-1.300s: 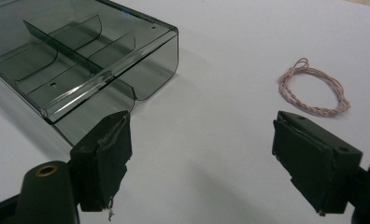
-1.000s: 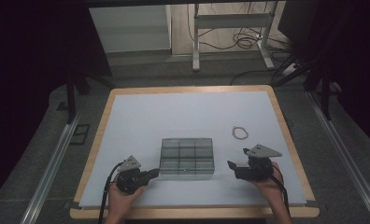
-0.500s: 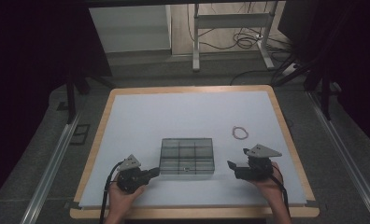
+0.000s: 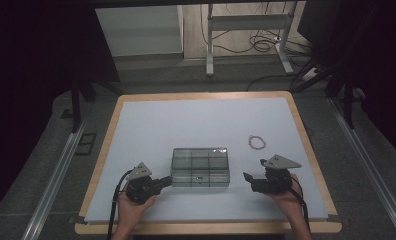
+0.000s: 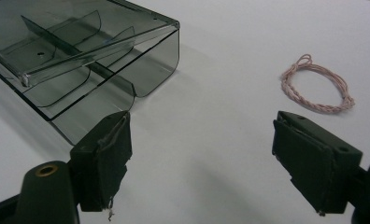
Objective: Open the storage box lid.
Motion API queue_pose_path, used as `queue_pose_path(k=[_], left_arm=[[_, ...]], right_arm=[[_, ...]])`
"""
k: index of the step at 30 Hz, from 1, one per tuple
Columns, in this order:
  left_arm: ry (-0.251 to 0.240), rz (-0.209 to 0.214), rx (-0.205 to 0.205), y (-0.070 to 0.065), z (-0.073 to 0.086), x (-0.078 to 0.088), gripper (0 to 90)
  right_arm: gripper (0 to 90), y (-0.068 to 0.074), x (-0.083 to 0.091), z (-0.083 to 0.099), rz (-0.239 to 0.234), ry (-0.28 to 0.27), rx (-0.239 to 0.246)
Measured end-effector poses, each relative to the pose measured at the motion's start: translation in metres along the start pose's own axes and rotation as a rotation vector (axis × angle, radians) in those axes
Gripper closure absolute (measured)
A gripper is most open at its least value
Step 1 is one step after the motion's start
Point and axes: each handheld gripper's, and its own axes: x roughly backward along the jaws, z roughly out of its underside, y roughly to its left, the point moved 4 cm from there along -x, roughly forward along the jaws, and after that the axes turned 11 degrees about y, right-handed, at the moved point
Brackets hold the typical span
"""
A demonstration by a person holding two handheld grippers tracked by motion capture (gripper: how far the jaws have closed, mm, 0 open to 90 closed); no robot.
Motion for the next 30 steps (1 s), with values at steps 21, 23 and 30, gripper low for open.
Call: queue_pose_path(k=[21, 23, 30], left_arm=[[-0.023, -0.002, 0.004, 0.003, -0.008, 0.005, 90.0], [-0.025, -0.003, 0.002, 0.003, -0.009, 0.006, 90.0], [-0.027, -0.002, 0.006, 0.004, -0.012, 0.006, 90.0]], right_arm=[[18.9, 0.001, -0.003, 0.001, -0.002, 0.003, 0.002], [19.0, 0.002, -0.004, 0.001, -0.002, 0.007, 0.004], [18.9, 0.001, -0.004, 0.001, -0.003, 0.010, 0.002]])
